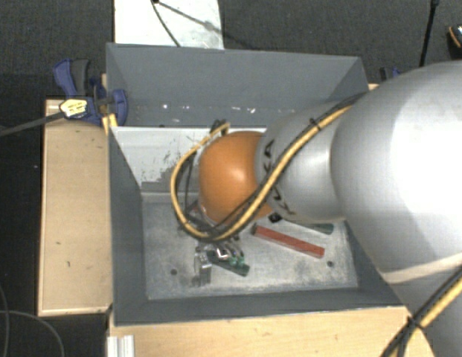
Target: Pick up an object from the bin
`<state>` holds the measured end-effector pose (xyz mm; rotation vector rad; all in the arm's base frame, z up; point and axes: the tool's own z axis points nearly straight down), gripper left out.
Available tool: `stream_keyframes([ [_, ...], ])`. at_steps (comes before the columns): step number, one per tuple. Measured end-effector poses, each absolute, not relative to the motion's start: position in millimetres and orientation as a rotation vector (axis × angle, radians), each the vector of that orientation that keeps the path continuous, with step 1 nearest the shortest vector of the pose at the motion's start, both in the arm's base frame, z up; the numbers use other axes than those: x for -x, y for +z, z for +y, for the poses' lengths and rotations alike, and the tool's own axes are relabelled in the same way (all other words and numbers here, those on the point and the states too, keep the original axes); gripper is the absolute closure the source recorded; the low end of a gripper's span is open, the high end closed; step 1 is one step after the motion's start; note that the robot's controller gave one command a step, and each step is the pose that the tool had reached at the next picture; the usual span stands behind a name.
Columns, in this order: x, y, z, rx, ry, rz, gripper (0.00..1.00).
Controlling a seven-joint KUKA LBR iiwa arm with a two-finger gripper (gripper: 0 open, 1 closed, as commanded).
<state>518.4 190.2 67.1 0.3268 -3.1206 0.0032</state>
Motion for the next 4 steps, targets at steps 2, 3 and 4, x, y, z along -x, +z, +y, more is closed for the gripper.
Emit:
stream_keyframes([
  [2, -513.6, 70.2, 37.2, -0.265, 0.002, -3.13, 0.0],
  [3, -576.3, 71.2, -43.7, -0.408, 0.007, -3.123, 0.0],
  [4, -573.9, 70.6, -37.7, -0.409, -0.001, -3.117, 1.0],
])
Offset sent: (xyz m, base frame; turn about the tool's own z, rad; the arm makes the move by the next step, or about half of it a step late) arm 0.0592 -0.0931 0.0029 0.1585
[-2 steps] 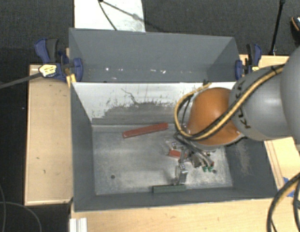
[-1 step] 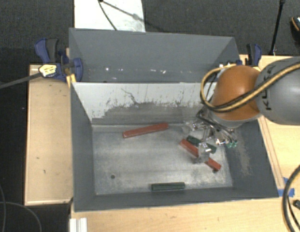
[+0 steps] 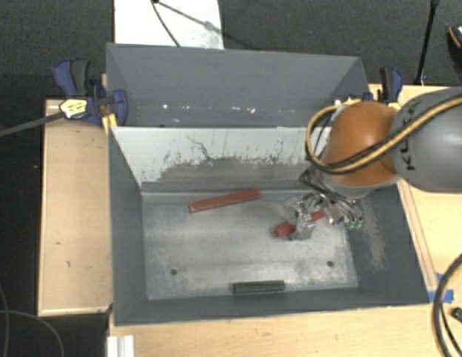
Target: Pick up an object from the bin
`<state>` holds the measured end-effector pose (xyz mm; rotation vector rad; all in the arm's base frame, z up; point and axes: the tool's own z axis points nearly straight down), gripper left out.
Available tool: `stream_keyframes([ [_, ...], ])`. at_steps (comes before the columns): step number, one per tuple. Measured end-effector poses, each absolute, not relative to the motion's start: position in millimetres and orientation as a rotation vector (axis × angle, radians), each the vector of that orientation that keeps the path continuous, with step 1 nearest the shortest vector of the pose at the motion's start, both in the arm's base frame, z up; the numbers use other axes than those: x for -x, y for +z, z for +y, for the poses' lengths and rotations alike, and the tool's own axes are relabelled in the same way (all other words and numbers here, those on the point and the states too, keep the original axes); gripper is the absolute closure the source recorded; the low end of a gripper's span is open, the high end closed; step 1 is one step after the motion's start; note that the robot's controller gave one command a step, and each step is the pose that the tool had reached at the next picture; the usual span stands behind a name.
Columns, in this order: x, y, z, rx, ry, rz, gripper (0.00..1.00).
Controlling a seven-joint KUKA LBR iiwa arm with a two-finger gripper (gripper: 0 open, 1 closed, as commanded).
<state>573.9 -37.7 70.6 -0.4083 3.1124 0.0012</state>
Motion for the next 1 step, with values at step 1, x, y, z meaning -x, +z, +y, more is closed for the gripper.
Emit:
stream_keyframes([
  [1, -527.7, 211.9, -38.0, 0.514, -0.003, 3.09, 1.0],
])
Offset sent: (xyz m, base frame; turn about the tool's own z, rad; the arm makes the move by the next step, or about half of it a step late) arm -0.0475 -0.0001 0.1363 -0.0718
